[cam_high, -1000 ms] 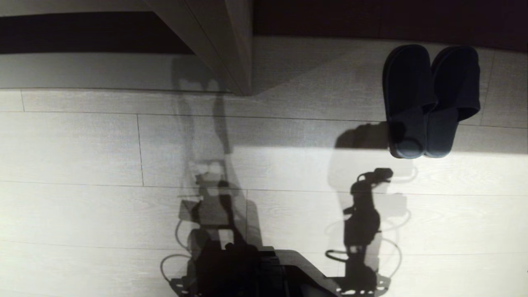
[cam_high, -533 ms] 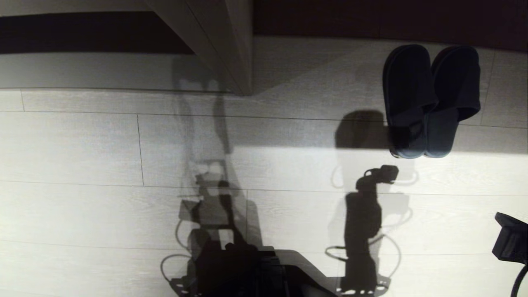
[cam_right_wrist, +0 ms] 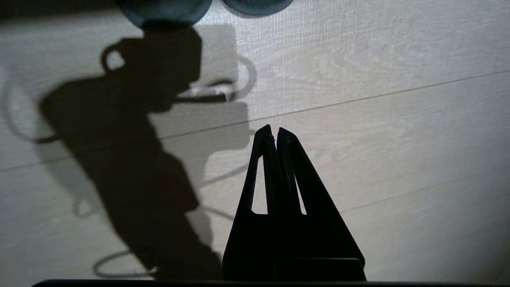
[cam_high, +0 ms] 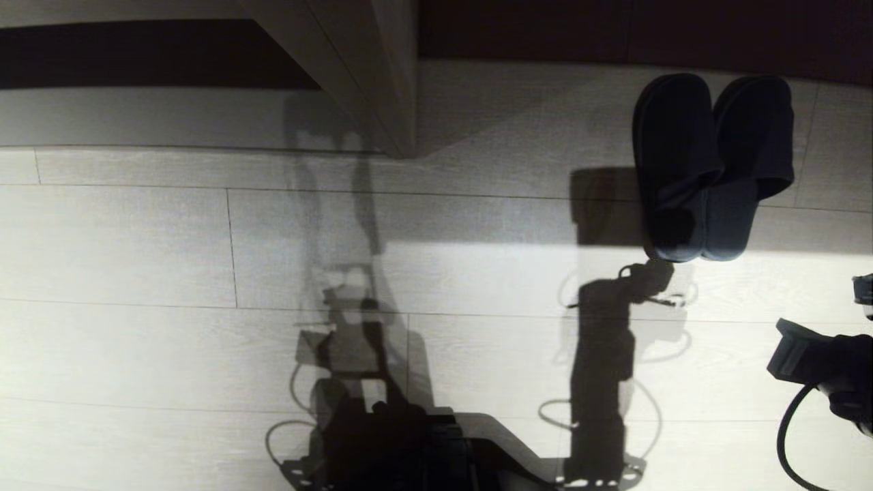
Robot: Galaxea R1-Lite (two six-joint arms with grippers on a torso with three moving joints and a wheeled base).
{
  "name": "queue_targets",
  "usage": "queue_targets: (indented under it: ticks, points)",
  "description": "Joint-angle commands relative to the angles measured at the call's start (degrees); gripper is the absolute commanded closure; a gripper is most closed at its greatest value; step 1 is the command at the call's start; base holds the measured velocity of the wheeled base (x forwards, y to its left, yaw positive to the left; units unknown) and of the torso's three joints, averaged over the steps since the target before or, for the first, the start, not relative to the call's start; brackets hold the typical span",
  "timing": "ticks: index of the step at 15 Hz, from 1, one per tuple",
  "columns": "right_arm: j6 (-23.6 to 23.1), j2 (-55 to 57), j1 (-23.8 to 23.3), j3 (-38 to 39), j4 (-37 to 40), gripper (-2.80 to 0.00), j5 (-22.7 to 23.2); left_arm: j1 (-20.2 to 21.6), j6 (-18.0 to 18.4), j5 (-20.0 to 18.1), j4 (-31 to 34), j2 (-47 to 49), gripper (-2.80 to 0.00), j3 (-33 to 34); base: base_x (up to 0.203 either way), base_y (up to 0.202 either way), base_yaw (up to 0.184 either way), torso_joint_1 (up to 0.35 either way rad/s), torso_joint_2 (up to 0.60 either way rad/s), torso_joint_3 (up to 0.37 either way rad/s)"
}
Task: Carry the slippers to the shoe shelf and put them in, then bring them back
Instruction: Pick up the slippers on the floor
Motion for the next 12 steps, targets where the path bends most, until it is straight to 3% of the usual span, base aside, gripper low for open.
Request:
queue_targets:
  ticks: [1, 7, 12]
  points:
    - [-0.05, 5.05, -1.04, -1.78, -1.88, 0.00, 0.01, 0.00, 0.04, -0.01, 0.01, -0.02, 0.00, 0.01, 0.000, 0.000, 0.000, 0.000, 0.00, 0.000]
    - [0.84, 9.18, -1.14, -6.00, -4.46, 0.00, 0.18, 0.00, 0.04, -0.01, 0.01, -0.02, 0.00, 0.01, 0.000, 0.000, 0.000, 0.000, 0.00, 0.000]
    - [0.07, 15.55, -0.98, -10.07, -11.74, 0.00, 2.54, 0.00, 0.04, -0.01, 0.01, -0.02, 0.00, 0.01, 0.000, 0.000, 0.000, 0.000, 0.00, 0.000]
